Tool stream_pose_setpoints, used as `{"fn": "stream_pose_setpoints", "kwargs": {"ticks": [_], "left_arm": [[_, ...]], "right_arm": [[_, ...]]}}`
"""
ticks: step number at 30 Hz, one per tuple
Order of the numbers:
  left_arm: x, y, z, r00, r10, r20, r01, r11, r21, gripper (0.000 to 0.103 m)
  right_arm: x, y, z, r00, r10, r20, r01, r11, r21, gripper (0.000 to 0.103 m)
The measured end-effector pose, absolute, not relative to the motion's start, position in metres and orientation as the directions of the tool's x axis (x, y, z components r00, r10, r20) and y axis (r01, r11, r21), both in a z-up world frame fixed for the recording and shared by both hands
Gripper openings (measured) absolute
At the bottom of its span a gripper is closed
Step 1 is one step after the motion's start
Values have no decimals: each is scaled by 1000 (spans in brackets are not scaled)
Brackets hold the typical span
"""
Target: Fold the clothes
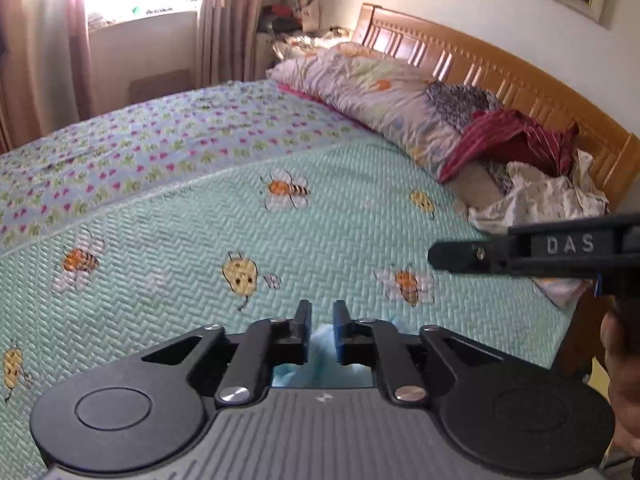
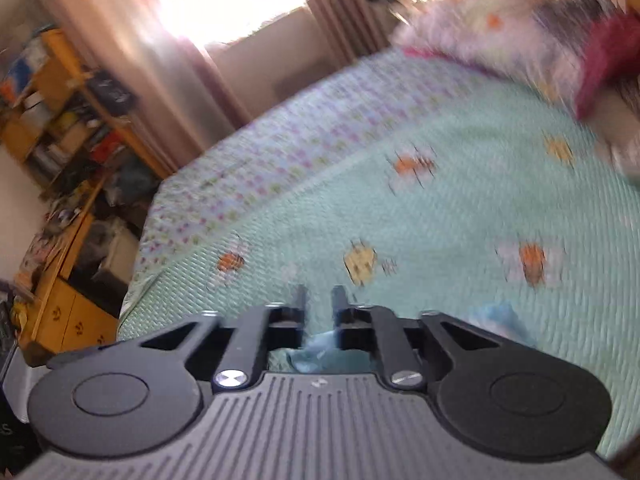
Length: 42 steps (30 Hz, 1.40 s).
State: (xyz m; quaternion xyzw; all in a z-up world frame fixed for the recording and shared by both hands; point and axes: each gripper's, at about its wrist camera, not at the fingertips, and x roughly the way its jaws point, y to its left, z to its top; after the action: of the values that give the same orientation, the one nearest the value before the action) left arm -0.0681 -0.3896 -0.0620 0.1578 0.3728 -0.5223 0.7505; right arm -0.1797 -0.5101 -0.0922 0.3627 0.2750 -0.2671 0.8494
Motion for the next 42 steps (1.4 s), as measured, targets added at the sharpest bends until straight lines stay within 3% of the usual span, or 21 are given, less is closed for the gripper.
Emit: {"fn": "stream_pose_setpoints", "kwargs": {"ticks": [2,4,5,6,7,8,12,22,28,33,34,35,37,42], "left_arm": [[-69,-388,-67,174,-661,-730,904,401,-147,33],[-67,-388,-74,157,-662,-733,910,386,-153,46],[-68,-387,-79,154,-660,-735,911,382,-153,60],[-71,-387,-85,153,-657,-739,913,380,-149,67],[-72,-387,-93,152,-649,-745,912,382,-147,73],[-72,-387,-102,148,-637,-756,910,387,-148,73],[-71,-386,-135,121,-572,-811,890,424,-166,73],[-88,-388,-184,190,-441,-877,796,592,-126,84],[-99,-422,-257,170,-342,-924,719,685,-121,84],[-104,-436,-284,167,-292,-942,691,716,-100,83],[-104,-436,-284,170,-286,-943,694,714,-92,83],[-104,-436,-284,172,-280,-944,697,712,-84,82],[-100,-434,-272,182,-297,-938,698,710,-89,82],[-78,-440,-242,239,-360,-902,696,711,-100,82]], "right_arm": [[-189,-513,-106,689,-240,-683,680,539,497,42],[-195,-509,-119,651,-250,-716,720,503,479,48],[-200,-507,-122,639,-257,-725,731,496,469,50],[-203,-506,-127,623,-264,-736,744,488,456,53],[-207,-505,-131,605,-272,-748,759,480,440,60],[-212,-505,-135,589,-276,-760,771,473,426,68],[-231,-513,-160,534,-262,-804,808,437,395,73],[-205,-565,-274,429,-36,-903,766,544,342,73],[-185,-597,-336,376,66,-924,712,619,333,74],[-163,-612,-390,367,91,-926,682,650,335,73],[-157,-613,-398,373,109,-921,658,669,346,56],[-150,-613,-405,378,129,-917,632,688,357,13],[-140,-629,-396,406,79,-910,624,704,339,6],[-153,-690,-290,696,-126,-707,591,660,464,7]]}}
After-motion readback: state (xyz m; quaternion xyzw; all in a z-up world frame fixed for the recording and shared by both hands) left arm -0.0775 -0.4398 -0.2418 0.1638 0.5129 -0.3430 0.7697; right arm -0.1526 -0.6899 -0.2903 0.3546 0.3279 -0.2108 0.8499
